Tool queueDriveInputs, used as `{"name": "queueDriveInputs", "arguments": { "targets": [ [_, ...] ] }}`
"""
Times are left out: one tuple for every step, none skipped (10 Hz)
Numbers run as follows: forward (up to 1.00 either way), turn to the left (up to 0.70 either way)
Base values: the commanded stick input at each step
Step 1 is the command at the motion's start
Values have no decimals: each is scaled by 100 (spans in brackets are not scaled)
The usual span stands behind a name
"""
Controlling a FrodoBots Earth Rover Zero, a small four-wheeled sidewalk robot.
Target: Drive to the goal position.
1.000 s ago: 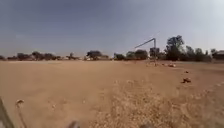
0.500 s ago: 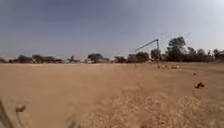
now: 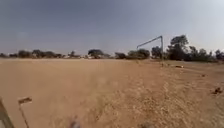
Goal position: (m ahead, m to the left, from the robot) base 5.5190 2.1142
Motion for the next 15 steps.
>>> {"name": "queueDriveInputs", "arguments": {
  "targets": [
    [100, 0],
    [100, 0],
    [100, 0],
    [100, 0],
    [100, 0],
    [100, 0],
    [100, 0],
    [100, 0],
    [100, 0],
    [100, 0],
    [100, 0],
    [100, 0],
    [100, 0],
    [100, 0],
    [100, 0]
  ]
}}
